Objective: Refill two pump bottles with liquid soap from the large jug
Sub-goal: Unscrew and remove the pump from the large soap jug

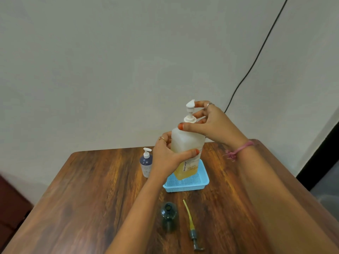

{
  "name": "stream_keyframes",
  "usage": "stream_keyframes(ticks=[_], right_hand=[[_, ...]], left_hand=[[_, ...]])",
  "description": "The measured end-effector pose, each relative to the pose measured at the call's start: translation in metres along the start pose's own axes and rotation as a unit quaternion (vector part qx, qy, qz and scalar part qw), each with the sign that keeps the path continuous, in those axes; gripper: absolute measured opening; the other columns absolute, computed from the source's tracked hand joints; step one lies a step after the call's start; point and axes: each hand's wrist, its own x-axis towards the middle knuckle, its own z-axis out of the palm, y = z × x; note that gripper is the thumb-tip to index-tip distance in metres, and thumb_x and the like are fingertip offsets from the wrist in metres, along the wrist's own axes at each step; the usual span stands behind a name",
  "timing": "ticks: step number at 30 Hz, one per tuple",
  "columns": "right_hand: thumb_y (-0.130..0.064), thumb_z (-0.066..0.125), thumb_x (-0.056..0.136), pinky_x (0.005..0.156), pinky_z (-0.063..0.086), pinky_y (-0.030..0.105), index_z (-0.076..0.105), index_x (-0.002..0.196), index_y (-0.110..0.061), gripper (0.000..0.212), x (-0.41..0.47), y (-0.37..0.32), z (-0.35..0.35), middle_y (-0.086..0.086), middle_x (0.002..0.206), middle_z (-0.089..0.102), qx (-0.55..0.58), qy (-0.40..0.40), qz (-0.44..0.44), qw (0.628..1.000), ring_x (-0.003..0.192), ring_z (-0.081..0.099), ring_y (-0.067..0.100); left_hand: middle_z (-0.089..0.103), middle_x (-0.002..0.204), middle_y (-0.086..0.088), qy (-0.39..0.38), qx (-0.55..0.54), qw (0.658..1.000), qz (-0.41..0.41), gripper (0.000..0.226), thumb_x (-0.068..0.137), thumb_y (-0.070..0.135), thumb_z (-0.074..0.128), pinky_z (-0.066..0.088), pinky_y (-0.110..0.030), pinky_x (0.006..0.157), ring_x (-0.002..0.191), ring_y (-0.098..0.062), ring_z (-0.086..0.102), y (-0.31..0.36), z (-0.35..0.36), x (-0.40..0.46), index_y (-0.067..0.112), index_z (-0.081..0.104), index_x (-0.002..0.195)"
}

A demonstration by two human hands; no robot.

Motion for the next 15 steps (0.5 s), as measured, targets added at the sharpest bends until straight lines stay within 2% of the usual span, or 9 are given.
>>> stream_keyframes(ticks=[3,7,9,12,15], right_hand=[[-0.027,0.082,0.072,0.077,0.053,0.029,0.05,0.125,-0.025,0.062,0.0,0.0,-0.001,-0.006,0.094,0.071,0.016,0.005,-0.004,1.0,0.085,0.067,0.012],[-0.021,0.08,0.074,0.073,0.048,0.017,0.052,0.117,-0.023,0.052,0.0,-0.005,-0.01,-0.005,0.085,0.074,0.081,0.058,-0.012,0.995,0.086,0.068,0.012],[-0.021,0.081,0.074,0.076,0.048,0.02,0.052,0.115,-0.022,0.05,0.001,-0.007,-0.015,-0.006,0.082,0.075,0.112,0.079,-0.015,0.99,0.084,0.068,0.012],[-0.022,0.08,0.075,0.071,0.045,0.02,0.053,0.115,-0.021,0.049,0.002,-0.01,-0.021,-0.008,0.083,0.076,0.137,0.09,-0.017,0.986,0.079,0.067,0.004],[-0.02,0.08,0.075,0.076,0.046,0.026,0.056,0.106,-0.023,0.04,0.004,-0.007,-0.023,-0.002,0.088,0.076,0.152,0.097,-0.026,0.983,0.085,0.068,0.008]], left_hand=[[0.06,0.112,0.008,-0.004,-0.009,1.0,-0.005,0.072,0.056,0.036,0.092,0.057,-0.024,0.075,0.098,-0.009,0.062,-0.001,0.0,-0.001,0.032,0.049,0.114],[0.06,0.112,0.008,-0.006,-0.002,1.0,-0.004,0.073,0.055,0.035,0.092,0.059,-0.026,0.076,0.098,-0.009,0.062,-0.004,-0.001,-0.002,0.03,0.05,0.115],[0.06,0.114,0.007,-0.002,0.004,1.0,-0.006,0.076,0.056,0.034,0.092,0.059,-0.027,0.077,0.1,-0.01,0.061,-0.007,-0.002,-0.003,0.028,0.05,0.118],[0.059,0.115,0.006,0.005,0.007,1.0,-0.012,0.077,0.056,0.033,0.092,0.058,-0.023,0.074,0.099,-0.01,0.061,-0.012,-0.003,-0.004,0.027,0.05,0.119],[0.057,0.117,0.005,0.014,0.015,1.0,-0.012,0.078,0.056,0.033,0.092,0.056,-0.021,0.072,0.099,-0.01,0.06,-0.016,-0.005,-0.004,0.025,0.05,0.121]])
